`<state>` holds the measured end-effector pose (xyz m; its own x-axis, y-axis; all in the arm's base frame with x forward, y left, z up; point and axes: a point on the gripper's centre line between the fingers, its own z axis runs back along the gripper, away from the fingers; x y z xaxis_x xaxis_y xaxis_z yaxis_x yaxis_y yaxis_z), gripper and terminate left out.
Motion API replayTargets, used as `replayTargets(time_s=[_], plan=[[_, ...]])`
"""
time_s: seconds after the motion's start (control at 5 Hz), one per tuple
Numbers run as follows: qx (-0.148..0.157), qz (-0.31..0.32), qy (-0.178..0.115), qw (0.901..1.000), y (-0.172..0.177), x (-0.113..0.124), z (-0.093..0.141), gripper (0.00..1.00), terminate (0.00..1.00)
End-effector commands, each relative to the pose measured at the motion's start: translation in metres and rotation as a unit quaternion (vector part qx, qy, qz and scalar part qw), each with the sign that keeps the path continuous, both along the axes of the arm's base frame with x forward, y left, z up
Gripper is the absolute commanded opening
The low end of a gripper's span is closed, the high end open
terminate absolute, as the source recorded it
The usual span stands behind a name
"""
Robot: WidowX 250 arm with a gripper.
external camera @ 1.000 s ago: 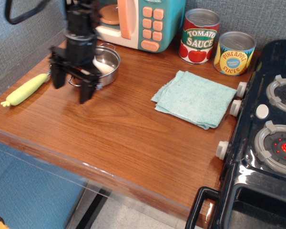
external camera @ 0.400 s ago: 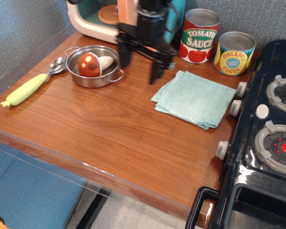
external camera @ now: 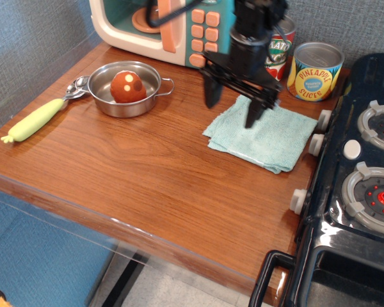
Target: Slide the napkin up and then back down
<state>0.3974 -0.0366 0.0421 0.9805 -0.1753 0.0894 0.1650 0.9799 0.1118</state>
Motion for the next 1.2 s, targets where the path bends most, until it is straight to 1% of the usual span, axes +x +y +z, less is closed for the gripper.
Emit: replayTargets(time_s=[0.0,0.2,0.4,0.8,1.0], plan=[[-0.003,-0.013,-0.027,0.9996,-0.024,0.013,0.003,1.0,0.0],[0.011,-0.02,-0.013,0.9996,-0.019,0.011,-0.011,1.0,0.0],[0.031,-0.038,0.017,0.9987,-0.006,-0.008,-0.021,1.0,0.0],[0.017,-0.06,0.048,0.9969,0.015,-0.069,-0.013,1.0,0.0],[0.015,-0.069,0.053,0.9961,0.023,-0.094,-0.009,1.0,0.0]])
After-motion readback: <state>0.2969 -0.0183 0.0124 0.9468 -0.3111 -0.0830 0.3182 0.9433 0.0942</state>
